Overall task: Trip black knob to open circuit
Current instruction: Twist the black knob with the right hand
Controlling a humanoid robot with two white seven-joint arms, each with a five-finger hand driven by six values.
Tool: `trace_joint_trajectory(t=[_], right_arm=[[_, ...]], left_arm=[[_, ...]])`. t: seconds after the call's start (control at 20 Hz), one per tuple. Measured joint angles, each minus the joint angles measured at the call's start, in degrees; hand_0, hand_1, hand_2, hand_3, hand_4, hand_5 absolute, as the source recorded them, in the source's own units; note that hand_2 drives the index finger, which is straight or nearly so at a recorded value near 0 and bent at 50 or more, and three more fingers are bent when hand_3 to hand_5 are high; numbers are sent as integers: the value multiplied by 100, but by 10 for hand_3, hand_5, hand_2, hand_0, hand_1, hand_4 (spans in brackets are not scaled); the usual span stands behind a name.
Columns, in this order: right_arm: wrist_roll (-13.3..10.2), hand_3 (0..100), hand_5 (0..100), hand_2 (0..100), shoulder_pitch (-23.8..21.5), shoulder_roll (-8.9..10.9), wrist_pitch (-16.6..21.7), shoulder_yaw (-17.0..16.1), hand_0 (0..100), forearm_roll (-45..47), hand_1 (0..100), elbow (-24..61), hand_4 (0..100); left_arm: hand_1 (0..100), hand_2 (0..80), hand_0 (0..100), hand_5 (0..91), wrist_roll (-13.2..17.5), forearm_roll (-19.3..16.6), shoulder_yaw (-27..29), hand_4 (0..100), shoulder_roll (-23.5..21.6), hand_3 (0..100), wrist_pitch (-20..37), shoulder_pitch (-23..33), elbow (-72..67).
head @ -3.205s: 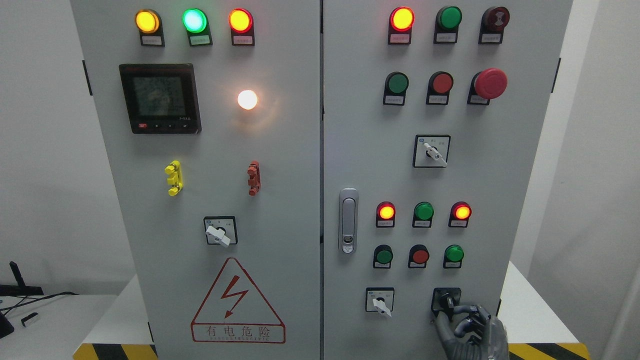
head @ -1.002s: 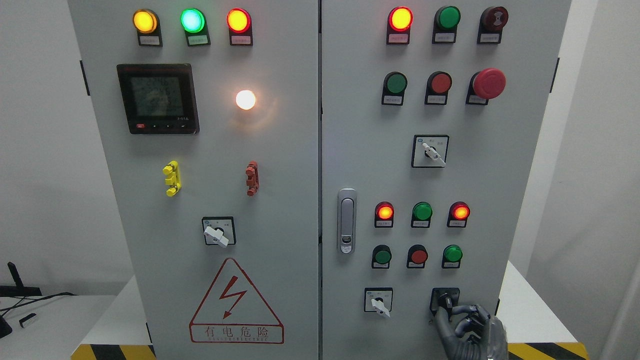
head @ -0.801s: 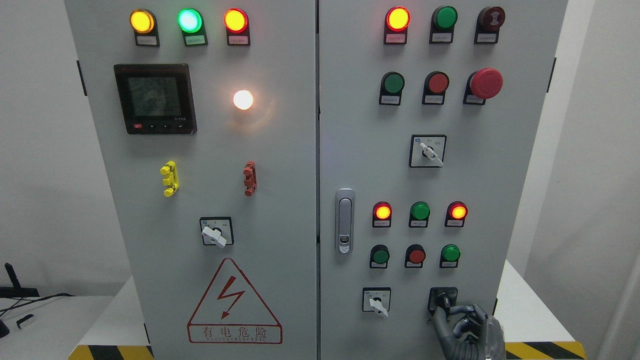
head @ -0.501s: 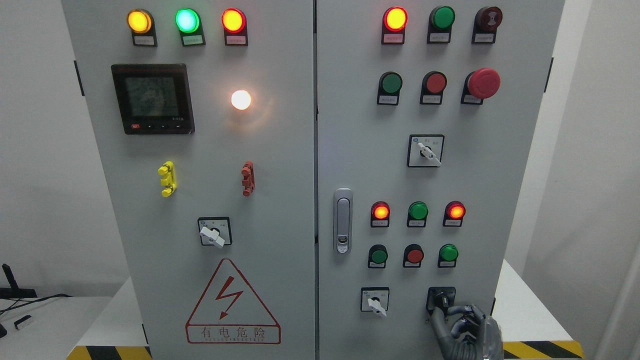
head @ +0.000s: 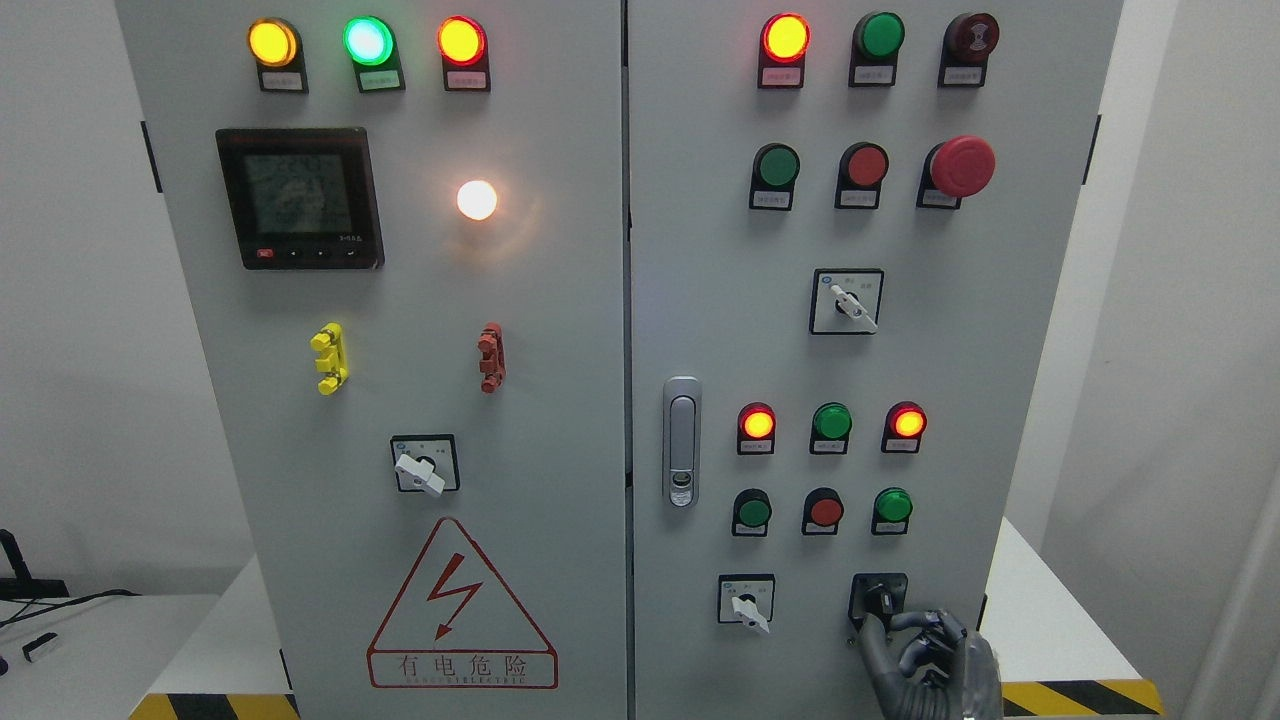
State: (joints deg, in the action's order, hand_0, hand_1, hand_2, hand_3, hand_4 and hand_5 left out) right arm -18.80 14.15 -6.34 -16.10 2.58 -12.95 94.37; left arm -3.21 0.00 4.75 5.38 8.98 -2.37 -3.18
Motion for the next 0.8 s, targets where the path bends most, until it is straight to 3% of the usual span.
trace_joint_trajectory(t=[0.8], right_arm=[[12, 949, 954, 620, 0, -23, 7, 84, 345, 25, 720, 0, 892]], left_arm=[[389, 0, 120, 0, 0, 0, 0, 0, 0, 0, 0, 0, 0]])
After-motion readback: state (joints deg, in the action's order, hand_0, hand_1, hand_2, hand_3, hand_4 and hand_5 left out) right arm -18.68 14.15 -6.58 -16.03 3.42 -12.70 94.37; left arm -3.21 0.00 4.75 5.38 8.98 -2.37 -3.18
